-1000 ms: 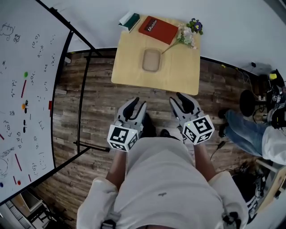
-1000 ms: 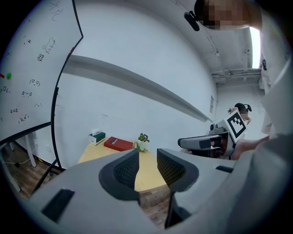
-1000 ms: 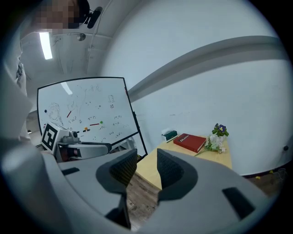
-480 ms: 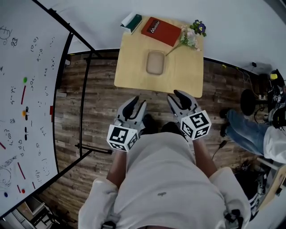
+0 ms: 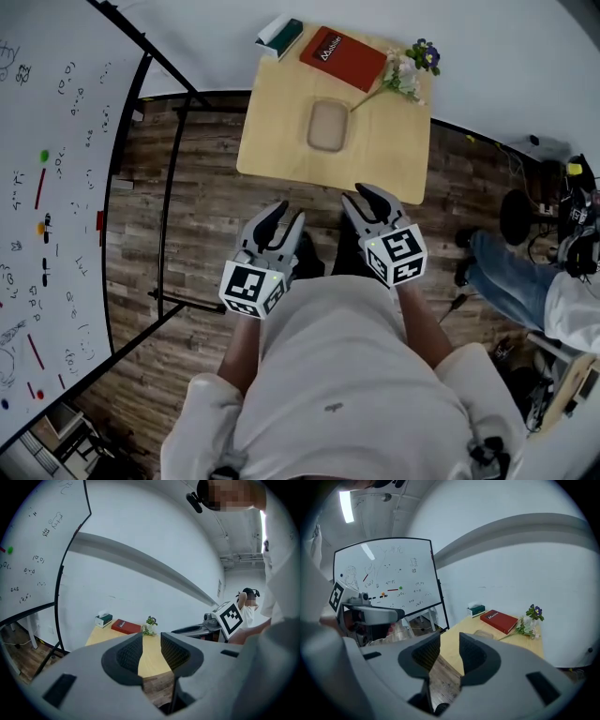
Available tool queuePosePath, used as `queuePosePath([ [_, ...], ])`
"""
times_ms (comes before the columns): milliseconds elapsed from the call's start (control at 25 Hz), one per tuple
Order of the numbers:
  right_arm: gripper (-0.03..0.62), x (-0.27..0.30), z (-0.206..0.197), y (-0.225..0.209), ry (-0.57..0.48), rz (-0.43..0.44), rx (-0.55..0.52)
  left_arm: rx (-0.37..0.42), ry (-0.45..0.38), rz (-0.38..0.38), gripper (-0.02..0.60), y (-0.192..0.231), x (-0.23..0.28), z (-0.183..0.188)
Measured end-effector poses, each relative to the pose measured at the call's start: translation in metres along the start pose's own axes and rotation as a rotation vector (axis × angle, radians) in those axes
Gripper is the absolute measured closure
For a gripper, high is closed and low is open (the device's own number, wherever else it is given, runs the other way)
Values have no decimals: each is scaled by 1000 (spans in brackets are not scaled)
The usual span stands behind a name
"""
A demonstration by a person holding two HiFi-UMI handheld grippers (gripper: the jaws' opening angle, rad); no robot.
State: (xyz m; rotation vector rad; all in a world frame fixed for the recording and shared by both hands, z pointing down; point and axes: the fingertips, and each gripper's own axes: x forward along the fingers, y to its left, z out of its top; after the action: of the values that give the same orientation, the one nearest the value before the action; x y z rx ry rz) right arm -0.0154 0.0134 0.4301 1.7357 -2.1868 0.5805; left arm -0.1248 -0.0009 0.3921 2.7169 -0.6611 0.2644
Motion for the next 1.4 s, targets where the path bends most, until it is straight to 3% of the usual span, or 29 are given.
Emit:
queuePosePath([
  [360,466,22,-6,-23,81,58,-133,-29,4,74,471,-7,14,0],
  [960,469,68,-8,-46,160,267,-267,-96,-20,280,471,-21,34,6],
  [1400,471,95,-33,-67,210,305,-463,-149,-23,407,471,-23,46,-5],
])
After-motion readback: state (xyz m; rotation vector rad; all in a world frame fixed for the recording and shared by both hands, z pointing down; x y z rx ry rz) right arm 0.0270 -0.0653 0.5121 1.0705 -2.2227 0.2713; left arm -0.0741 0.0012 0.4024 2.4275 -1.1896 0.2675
